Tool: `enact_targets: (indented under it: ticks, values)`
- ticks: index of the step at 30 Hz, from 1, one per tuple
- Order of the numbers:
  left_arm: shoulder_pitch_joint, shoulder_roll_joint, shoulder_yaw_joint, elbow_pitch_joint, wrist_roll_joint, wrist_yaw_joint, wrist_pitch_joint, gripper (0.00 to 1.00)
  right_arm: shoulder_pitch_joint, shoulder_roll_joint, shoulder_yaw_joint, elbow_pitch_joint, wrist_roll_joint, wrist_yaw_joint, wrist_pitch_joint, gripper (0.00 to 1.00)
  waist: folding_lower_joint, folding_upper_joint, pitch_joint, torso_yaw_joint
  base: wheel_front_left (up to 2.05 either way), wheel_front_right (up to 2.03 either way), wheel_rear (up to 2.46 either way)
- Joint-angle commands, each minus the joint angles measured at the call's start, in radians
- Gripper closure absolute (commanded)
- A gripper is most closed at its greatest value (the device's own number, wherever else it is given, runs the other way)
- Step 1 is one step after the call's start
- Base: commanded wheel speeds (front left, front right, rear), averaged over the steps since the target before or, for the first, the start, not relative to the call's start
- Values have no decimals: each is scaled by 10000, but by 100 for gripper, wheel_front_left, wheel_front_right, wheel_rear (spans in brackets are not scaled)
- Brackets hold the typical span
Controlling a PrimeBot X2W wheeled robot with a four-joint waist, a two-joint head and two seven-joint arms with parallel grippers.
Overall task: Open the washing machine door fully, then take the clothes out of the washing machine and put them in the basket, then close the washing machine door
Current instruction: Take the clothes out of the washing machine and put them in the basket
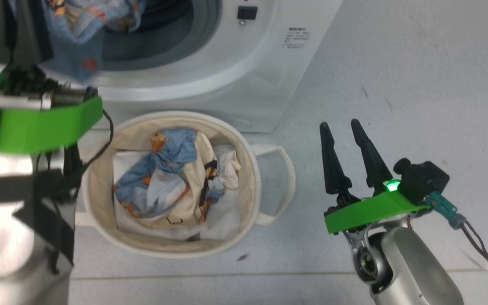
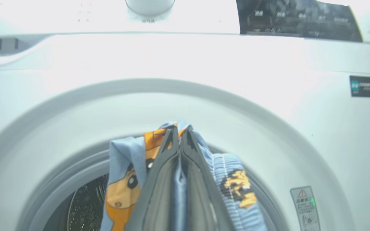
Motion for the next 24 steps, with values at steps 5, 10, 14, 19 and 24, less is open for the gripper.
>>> enact_targets:
  ticks: [5,10,14,19,24]
  values:
    - [657,-157,572,-1898,221,-249,-45,100,384,34,115,-164,-85,39,-122,0,0,0,-687,264,0,0,0]
    - [1297,-454,541,-2818,360,-471,-45,100,590,34,120,-57,-121,39,-122,0,0,0,-1106,427,0,0,0]
    - [1755,-611,445,-3395,444,-569,-45,100,720,34,163,-6,-111,39,-122,0,0,0,-1341,492,0,0,0]
    - [2200,-722,227,-3633,545,-631,-45,100,854,34,171,57,-126,39,-122,0,0,0,-1520,588,0,0,0]
    - [2747,-794,-8,-3570,634,-672,-45,100,940,34,243,114,-132,39,-122,0,0,0,-1651,621,0,0,0]
